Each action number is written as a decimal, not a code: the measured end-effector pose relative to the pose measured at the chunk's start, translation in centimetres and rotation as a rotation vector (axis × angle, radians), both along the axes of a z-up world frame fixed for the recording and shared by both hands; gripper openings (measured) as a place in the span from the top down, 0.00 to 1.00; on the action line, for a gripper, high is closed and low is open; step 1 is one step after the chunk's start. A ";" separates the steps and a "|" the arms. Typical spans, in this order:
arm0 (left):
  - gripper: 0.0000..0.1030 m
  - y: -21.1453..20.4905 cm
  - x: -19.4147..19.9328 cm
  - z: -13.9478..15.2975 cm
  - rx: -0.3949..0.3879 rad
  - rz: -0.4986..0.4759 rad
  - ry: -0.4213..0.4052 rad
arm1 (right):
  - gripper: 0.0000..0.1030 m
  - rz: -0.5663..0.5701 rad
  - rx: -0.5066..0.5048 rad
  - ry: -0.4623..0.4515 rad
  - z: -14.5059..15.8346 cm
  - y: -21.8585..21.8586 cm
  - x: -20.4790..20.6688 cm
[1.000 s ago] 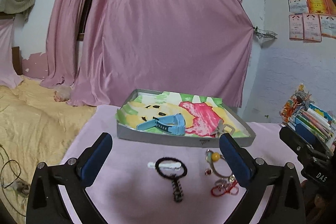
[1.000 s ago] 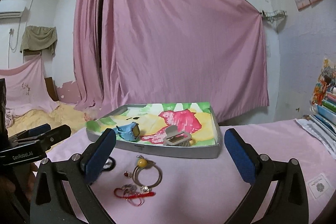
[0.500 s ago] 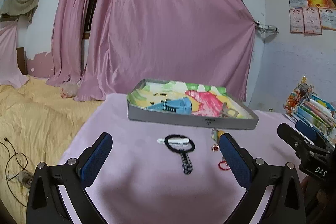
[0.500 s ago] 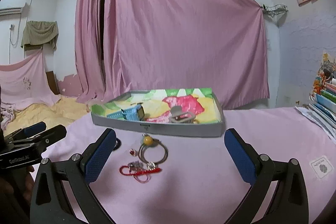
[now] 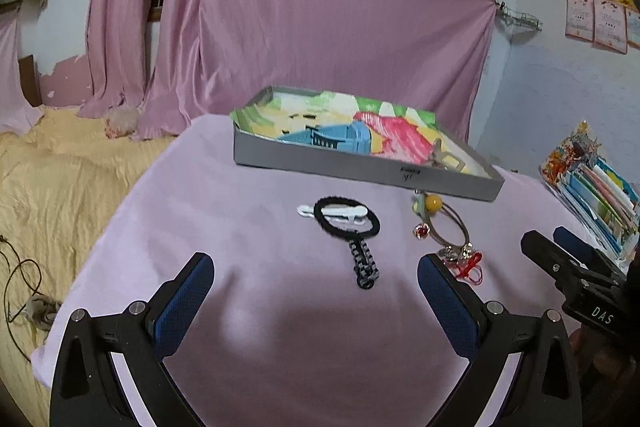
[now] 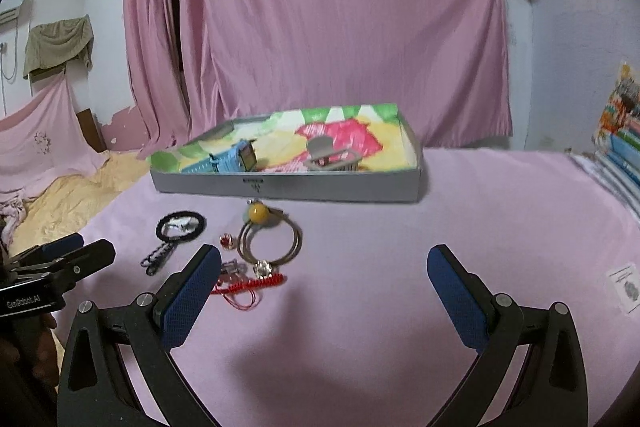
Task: Organize jewelry
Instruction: 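Move both tools back from the tray toward the remaining jewelry, then grasp the black beaded keychain with the left tool while the right tool grasps a small silver charm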
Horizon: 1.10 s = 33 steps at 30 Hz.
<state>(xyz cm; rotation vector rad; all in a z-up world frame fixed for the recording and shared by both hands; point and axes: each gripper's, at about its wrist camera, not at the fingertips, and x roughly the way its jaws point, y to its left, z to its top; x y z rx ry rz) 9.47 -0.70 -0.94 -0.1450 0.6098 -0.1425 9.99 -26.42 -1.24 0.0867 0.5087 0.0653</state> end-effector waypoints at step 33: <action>0.71 -3.6 2.6 -1.2 0.047 -0.147 0.123 | 0.75 0.194 -0.071 0.231 -1.0 3.5 3.6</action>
